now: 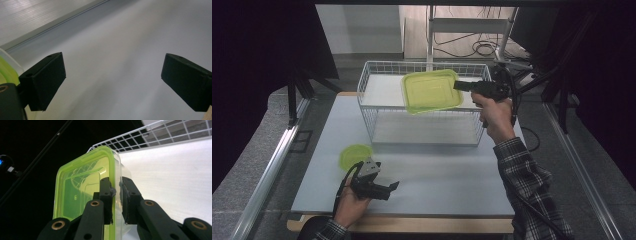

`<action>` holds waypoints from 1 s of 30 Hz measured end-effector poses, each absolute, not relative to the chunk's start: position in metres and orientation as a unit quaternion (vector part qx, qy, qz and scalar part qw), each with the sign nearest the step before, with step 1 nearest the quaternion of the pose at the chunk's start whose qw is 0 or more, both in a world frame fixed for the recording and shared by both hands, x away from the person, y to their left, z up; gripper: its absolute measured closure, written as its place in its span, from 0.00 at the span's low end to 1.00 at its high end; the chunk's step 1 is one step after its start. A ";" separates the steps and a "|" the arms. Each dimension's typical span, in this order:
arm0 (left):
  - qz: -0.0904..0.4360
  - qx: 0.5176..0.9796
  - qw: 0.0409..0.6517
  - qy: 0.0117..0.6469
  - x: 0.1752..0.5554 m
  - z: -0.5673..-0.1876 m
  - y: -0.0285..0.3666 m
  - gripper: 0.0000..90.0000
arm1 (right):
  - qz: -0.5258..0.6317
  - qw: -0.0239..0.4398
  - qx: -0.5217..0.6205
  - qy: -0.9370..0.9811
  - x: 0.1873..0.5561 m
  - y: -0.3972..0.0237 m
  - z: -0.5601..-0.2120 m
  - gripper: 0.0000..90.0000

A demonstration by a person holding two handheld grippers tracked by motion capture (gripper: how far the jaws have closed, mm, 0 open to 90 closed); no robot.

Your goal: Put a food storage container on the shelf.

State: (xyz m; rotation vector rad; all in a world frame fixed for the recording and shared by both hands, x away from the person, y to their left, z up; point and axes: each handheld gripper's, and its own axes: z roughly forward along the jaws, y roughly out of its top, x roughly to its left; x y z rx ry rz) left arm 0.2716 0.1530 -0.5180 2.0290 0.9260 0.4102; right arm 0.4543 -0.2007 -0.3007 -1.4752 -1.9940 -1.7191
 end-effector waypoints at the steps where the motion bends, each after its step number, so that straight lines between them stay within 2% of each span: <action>1: 0.164 0.811 0.423 0.370 0.272 -0.518 0.153 0.06 | -0.568 0.060 -0.491 -0.658 0.457 -0.199 -0.301 0.89; 17: 0.162 0.813 0.419 0.371 0.272 -0.518 0.152 0.06 | -0.555 0.020 -0.525 -0.645 0.484 -0.180 -0.307 0.89; 30: 0.164 0.816 0.414 0.368 0.271 -0.519 0.151 0.06 | -0.540 -0.021 -0.533 -0.651 0.484 -0.178 -0.314 0.86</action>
